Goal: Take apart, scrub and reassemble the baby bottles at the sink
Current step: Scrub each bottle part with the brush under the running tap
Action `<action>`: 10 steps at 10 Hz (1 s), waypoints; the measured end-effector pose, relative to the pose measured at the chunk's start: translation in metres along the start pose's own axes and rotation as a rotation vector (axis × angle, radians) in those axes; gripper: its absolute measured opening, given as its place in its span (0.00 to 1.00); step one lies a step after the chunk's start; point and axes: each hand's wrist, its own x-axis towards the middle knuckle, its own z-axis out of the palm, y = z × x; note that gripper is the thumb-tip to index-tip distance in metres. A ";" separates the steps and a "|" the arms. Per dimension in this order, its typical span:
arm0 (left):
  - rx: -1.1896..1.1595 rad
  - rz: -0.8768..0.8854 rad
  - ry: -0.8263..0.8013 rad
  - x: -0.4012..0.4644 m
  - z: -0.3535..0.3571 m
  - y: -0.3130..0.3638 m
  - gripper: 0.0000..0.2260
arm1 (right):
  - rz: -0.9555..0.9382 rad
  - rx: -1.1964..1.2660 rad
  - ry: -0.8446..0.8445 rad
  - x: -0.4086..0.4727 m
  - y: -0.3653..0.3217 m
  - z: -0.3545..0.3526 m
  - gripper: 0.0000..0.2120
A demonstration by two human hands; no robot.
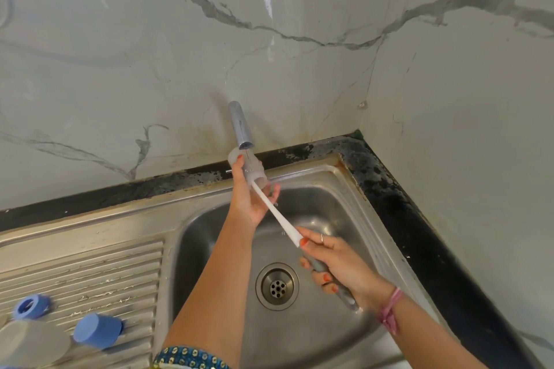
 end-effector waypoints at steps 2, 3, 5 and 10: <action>0.380 0.205 0.305 0.006 -0.010 -0.010 0.22 | -0.402 -1.775 0.544 0.012 -0.010 -0.014 0.32; 0.360 0.239 0.332 0.008 -0.005 -0.007 0.23 | -0.425 -1.711 0.490 0.018 -0.009 -0.008 0.30; 0.016 -0.029 0.203 0.006 -0.031 -0.008 0.16 | 0.014 -0.392 0.017 0.027 -0.008 -0.012 0.18; 0.479 0.244 0.489 0.010 -0.018 -0.003 0.16 | -0.334 -1.601 0.336 0.017 0.010 0.001 0.27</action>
